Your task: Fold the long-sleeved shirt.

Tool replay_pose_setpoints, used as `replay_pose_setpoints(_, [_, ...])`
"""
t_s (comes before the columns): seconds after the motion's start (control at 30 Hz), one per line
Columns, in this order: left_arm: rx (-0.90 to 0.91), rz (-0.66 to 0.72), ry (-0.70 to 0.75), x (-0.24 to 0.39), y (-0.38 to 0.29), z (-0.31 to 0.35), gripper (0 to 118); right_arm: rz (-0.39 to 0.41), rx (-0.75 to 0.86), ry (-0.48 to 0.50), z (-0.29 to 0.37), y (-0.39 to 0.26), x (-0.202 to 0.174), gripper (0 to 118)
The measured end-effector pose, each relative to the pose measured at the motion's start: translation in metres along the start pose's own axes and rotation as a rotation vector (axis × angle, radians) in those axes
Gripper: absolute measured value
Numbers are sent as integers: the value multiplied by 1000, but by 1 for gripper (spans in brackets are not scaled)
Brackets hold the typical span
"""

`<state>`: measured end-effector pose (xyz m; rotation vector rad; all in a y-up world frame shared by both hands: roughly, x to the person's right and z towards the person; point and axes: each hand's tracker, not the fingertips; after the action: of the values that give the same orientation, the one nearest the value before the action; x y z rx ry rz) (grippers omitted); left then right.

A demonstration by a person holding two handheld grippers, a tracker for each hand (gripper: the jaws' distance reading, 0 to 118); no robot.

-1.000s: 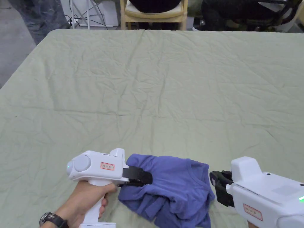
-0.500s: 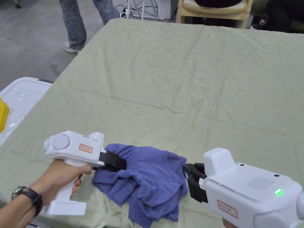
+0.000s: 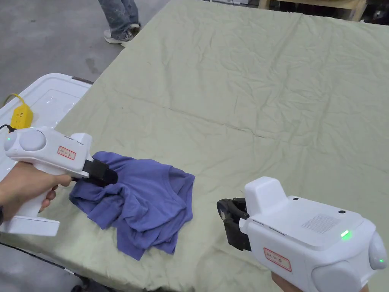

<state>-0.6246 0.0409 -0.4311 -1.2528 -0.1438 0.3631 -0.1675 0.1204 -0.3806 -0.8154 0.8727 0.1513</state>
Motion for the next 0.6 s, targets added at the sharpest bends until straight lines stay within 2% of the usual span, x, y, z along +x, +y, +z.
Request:
replay_pose_setpoints(0.33, [26, 67, 38, -26, -14, 9, 20, 10, -39, 23, -20, -1, -6, 1])
replay_pose_setpoints(0.37, [36, 70, 33, -25, -15, 9, 28, 9, -39, 24, -20, -1, -7, 1])
replay_pose_setpoints(0.4, [47, 68, 39, -25, -15, 9, 47, 7, -39, 27, -19, -1, -7, 1])
replay_pose_setpoints(0.43, [65, 51, 85, -22, -17, 9, 76, 7, -38, 29, -18, 0, -8, 1])
replay_pose_setpoints(0.47, [70, 38, 136, -20, -20, 10, 90, 8, -37, 30, -18, 0, -9, 1])
replay_pose_setpoints(0.5, [86, 25, 183, -18, -23, 11, 95, 9, -37, 30, -17, 0, -10, 1])
replay_pose_setpoints(0.6, [158, 10, 254, -9, -34, 26, 94, 9, -36, 30, -13, -1, -12, 1])
